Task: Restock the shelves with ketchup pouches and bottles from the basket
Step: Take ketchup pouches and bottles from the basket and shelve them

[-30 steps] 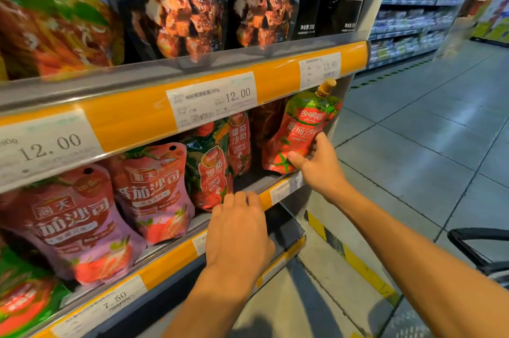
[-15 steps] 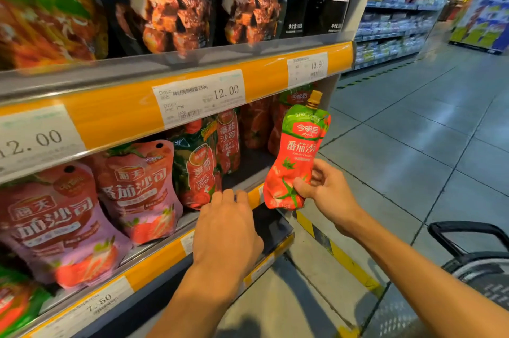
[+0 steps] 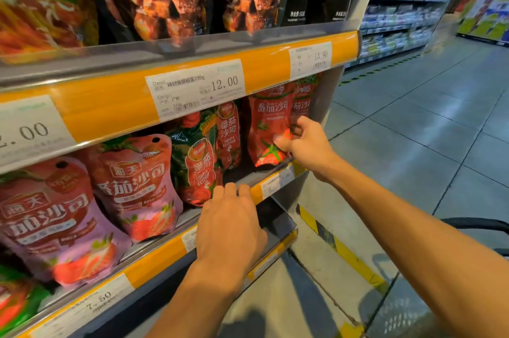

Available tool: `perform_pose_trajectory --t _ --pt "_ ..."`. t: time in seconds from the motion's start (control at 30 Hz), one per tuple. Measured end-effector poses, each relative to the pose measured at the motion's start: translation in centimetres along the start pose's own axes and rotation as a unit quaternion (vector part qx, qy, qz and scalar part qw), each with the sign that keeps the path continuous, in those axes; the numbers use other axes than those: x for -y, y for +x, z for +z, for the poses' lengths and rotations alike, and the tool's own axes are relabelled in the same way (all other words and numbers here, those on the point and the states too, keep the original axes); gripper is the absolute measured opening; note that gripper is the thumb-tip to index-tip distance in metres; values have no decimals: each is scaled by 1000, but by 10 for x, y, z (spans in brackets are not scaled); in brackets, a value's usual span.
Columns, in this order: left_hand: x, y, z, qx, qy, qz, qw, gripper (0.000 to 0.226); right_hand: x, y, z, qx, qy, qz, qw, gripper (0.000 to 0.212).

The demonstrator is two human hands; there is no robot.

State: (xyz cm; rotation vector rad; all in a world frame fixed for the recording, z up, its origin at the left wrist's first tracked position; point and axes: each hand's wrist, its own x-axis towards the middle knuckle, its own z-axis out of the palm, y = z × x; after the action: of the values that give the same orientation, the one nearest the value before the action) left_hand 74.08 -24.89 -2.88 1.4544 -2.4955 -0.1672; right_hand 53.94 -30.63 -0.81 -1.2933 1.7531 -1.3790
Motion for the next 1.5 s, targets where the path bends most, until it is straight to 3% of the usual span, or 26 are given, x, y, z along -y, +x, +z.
perform_pose_trajectory --t 0.33,0.7,0.8,0.9,1.1,1.23,1.5 --pt "12 2 7 -26 -32 23 999 50 -35 2 23 -89 -146 -61 983 43" --pt "22 1 17 -58 -43 37 997 40 -26 -14 22 -129 -135 -37 982 51" --pt "26 -3 17 -48 -62 40 996 38 -21 -45 14 -140 -116 -27 983 39" --pt "28 -15 9 -51 -66 55 995 35 -18 -95 9 -120 -95 -8 988 23" --pt "36 -77 -35 -71 -123 21 990 35 4 -187 11 -30 -157 25 987 19" --pt "51 -138 -87 -78 -135 -35 987 28 42 -231 16 36 -193 -22 980 22" --pt "80 -286 -229 -130 -79 -187 970 26 154 -319 45 193 -145 -128 962 25"
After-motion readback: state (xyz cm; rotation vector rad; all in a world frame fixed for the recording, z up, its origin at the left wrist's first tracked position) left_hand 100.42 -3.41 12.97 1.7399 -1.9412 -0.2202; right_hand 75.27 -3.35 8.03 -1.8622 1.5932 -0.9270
